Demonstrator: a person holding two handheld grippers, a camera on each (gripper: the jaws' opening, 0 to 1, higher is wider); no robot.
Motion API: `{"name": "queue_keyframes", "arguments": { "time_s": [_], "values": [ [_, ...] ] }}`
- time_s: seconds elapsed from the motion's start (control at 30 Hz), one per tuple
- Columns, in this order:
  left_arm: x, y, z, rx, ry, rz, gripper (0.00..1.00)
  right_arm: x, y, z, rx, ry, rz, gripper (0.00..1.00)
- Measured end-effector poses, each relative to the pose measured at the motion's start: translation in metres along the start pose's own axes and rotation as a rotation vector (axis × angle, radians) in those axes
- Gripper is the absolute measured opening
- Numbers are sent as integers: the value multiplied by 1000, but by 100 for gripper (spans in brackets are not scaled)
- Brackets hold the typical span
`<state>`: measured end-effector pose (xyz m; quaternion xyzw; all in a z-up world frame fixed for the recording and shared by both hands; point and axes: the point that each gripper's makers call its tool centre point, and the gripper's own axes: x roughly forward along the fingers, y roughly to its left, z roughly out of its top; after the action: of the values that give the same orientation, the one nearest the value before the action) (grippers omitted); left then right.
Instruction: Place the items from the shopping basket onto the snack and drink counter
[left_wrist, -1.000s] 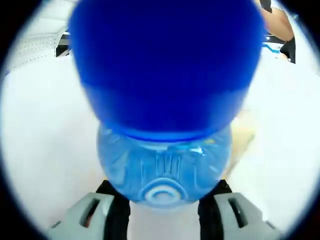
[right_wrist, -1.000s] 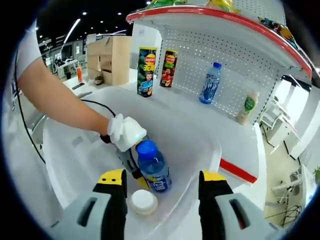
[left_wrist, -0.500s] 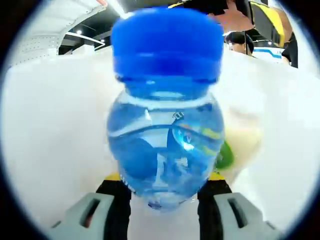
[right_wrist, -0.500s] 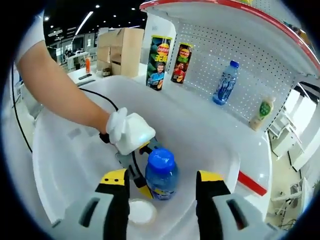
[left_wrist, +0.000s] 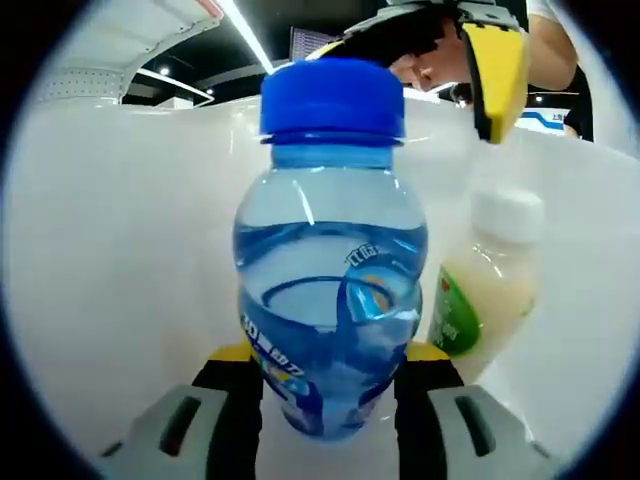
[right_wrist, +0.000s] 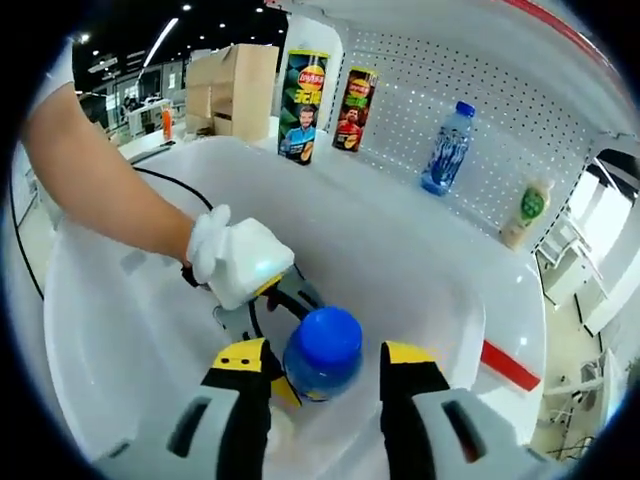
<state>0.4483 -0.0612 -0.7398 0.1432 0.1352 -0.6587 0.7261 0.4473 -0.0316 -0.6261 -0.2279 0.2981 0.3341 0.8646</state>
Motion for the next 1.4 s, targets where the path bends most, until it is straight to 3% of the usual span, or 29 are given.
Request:
{"name": "queue_keyframes", "arguments": {
  "time_s": [0.23, 0.43, 0.83, 1.4],
  "values": [
    [1, 0, 1, -17, -24, 1, 53, 10, -2, -9, 12, 11, 24, 42],
    [2, 1, 2, -24, -57, -6, 53, 10, -9, -9, 25, -17, 23, 33],
    [3, 0, 2, -66, -82, -26, 53, 22, -3, 0, -24, -67, 72, 29],
    [3, -1, 0, -90, -109, -30, 53, 27, 1, 0, -53, -66, 81, 31]
  ]
}}
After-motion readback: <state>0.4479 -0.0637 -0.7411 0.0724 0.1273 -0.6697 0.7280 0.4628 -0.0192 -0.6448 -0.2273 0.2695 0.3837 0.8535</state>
